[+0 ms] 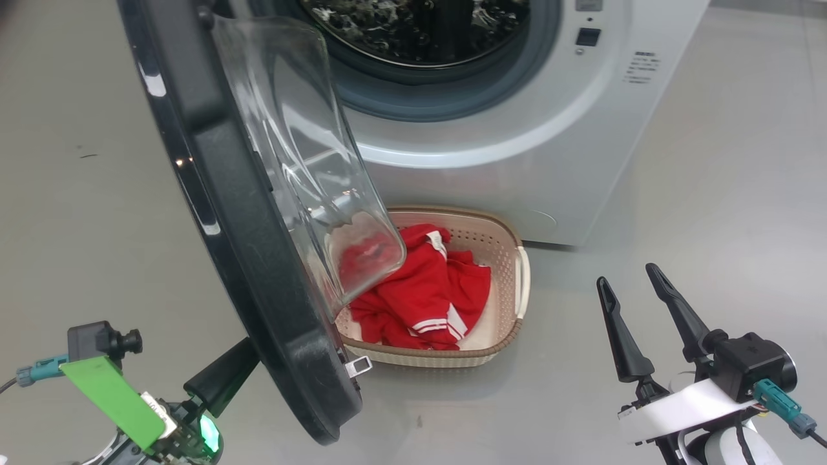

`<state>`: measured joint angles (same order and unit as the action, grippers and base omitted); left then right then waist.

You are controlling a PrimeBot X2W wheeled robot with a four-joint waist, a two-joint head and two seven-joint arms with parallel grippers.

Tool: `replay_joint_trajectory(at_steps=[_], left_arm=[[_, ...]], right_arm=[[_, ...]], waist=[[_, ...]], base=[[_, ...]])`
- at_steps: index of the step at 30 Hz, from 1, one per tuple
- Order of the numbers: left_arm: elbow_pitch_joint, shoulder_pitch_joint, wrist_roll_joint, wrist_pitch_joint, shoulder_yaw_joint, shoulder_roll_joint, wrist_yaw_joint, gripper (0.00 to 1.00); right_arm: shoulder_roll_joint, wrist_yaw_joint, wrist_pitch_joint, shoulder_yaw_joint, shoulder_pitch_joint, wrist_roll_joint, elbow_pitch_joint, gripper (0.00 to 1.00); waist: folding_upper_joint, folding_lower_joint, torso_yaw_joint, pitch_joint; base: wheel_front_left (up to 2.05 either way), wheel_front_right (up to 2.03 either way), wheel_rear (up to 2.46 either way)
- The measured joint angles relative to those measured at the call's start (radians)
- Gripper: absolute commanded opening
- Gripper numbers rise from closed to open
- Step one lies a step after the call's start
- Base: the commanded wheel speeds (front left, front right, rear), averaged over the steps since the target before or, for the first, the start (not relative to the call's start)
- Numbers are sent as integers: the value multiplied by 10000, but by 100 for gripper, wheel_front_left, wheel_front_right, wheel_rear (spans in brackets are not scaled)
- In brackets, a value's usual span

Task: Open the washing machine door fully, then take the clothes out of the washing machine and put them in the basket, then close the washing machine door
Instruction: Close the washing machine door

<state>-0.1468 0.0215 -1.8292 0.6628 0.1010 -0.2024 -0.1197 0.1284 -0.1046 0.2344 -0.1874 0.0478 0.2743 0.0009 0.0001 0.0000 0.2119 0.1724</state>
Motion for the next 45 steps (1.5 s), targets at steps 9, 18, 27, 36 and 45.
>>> replay_joint_trajectory(at_steps=[9, 18, 27, 36, 45], left_arm=[[67, -429, 102, -255, -8, 134, 0, 0], [355, -1549, 516, -623, -54, 466, -2, 0], [980, -2593, 677, -926, -65, 610, 0, 0], [1584, -3827, 1300, -1415, -199, 648, 107, 0], [2205, -5080, 1810, -1992, -631, 598, 355, 0]], right_arm=[[-19, -4, 15, 33, -240, 259, 79, 100], [-21, -75, 90, 56, -637, 345, 130, 100], [-58, -86, 102, 21, -1005, 512, 380, 100], [-221, -117, 132, -105, -1304, 700, 541, 100], [-376, -171, 132, -130, -1679, 1024, 767, 100]], waist=[[0, 0, -1030, 327], [0, 0, -1986, 806], [0, 0, -2879, 1217], [0, 0, -3738, 1615], [0, 0, -4679, 2089]], base=[[0, 0, 0], [0, 0, 0], [0, 0, 0], [0, 0, 0], [0, 0, 0]])
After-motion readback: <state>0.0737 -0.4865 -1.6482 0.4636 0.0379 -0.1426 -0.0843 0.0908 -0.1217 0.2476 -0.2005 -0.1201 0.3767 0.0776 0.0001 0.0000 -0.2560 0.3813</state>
